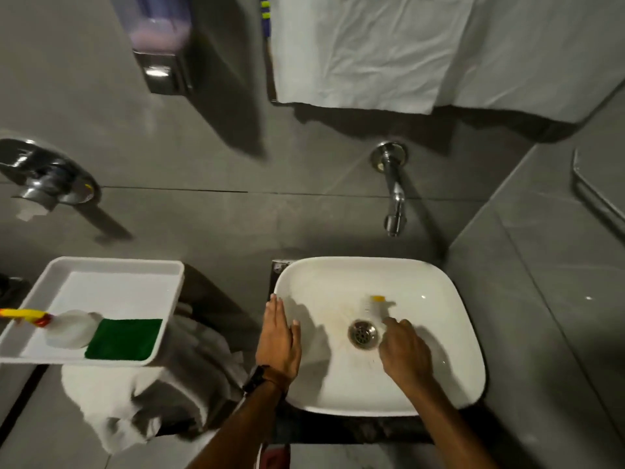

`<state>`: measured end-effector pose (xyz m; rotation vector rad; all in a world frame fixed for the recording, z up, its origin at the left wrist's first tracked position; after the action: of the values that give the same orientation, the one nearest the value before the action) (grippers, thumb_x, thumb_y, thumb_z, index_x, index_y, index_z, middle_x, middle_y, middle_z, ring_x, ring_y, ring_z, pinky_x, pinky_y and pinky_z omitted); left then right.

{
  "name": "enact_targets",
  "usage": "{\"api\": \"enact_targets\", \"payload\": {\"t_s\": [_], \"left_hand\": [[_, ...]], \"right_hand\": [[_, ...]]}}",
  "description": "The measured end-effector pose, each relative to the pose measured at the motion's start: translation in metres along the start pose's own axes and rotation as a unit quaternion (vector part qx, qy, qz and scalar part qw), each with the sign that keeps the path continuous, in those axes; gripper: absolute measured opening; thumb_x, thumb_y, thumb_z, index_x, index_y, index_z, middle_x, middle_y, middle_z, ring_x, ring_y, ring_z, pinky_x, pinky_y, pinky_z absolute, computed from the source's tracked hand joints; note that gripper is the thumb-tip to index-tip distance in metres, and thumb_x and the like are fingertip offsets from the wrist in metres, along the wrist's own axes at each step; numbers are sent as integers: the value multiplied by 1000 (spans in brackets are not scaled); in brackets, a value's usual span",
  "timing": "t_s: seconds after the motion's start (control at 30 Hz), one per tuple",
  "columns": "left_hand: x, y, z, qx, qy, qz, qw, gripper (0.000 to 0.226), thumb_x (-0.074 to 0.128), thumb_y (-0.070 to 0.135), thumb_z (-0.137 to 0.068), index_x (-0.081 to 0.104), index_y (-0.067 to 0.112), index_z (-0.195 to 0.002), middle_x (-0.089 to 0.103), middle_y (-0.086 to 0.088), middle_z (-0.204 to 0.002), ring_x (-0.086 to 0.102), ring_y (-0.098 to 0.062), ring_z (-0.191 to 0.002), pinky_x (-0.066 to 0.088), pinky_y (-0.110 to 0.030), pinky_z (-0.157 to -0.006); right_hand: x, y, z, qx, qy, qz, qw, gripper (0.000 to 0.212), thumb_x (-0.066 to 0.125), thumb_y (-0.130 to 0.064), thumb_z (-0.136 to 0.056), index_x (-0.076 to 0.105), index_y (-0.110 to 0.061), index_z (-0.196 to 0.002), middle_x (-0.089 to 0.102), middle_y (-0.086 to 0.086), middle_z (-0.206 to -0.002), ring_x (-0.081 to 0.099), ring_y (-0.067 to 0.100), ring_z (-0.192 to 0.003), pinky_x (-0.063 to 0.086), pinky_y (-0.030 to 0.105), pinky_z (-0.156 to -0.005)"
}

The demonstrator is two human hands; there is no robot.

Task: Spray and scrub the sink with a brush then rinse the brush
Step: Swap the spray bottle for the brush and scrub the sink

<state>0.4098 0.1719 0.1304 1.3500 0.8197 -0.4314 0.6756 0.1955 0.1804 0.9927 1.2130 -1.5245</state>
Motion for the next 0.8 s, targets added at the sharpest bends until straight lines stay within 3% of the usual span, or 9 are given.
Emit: {"api": "enact_targets", "payload": {"t_s": [0.13,0.23,0.3,0.43,0.5,0.53,0.63,0.73,0.8], "left_hand": [[0,-6,1,19,16,-34,999,70,23,46,-98,15,7,-156,12,-8,-165,12,-22,-152,9,-28,-121],[4,-5,1,17,15,-29,999,66,27,41,-99,14,9,-156,11,-5,-165,11,-19,-152,11,-28,-121],[5,-4,1,15,18,-27,999,66,28,41,-99,14,11,-156,12,-4,-165,12,-17,-152,12,-27,-120],[7,-4,2,28,16,-23,999,64,29,38,-99,14,13,-156,13,-5,-165,12,-16,-151,17,-33,-120],[7,-6,2,34,16,-17,999,63,28,37,-100,14,14,-156,13,-5,-165,14,-17,-152,21,-37,-120],[6,-6,2,32,18,-18,999,63,28,37,-100,14,14,-156,14,-5,-165,15,-18,-151,22,-38,-120],[5,-3,1,22,20,-22,999,64,26,40,-100,14,13,-156,15,-5,-165,18,-21,-150,24,-39,-119],[3,0,2,18,19,-21,999,65,25,44,-99,14,14,-156,14,-4,-165,18,-20,-150,25,-36,-116],[3,0,1,15,17,-20,1000,67,23,47,-99,14,14,-156,15,-4,-165,18,-20,-150,25,-36,-117]], "right_hand": [[0,74,3,132,-6,22,991,22,53,-13,-98,63,-8,-117,65,13,-119,68,30,-105,56,38,-83],[11,64,-13,160,-24,-21,987,24,52,-14,-98,67,-7,-116,70,14,-120,69,32,-110,55,37,-87],[31,24,-30,139,-52,-67,987,28,51,-18,-98,69,-9,-117,72,15,-120,68,35,-114,53,37,-91],[67,-112,-14,-28,-130,-109,985,32,49,-22,-95,69,-13,-118,75,14,-115,69,36,-111,55,40,-91],[74,-130,1,-83,-157,-86,980,32,48,-23,-96,68,-15,-120,75,14,-113,70,36,-108,55,41,-90],[69,-116,-4,-86,-134,-69,985,31,51,-23,-94,69,-15,-118,76,13,-110,71,35,-105,56,40,-88],[25,-19,-30,38,13,-27,999,18,68,-24,-87,74,-12,-98,77,11,-92,76,30,-87,58,33,-70],[-11,63,-22,196,5,-16,981,24,56,-21,-97,71,-13,-114,74,9,-113,72,28,-105,52,30,-77],[1,67,-18,204,-18,-30,978,28,54,-20,-97,69,-15,-120,72,9,-119,70,30,-110,54,34,-84]]}}
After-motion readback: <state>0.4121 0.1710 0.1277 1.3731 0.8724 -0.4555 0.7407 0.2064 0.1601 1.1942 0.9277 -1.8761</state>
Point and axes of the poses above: each hand's wrist, its own z-axis away from the middle knuckle, its own x-axis out of the palm, y = z × x, the point moved 8 cm from there along -z, towards the middle knuckle
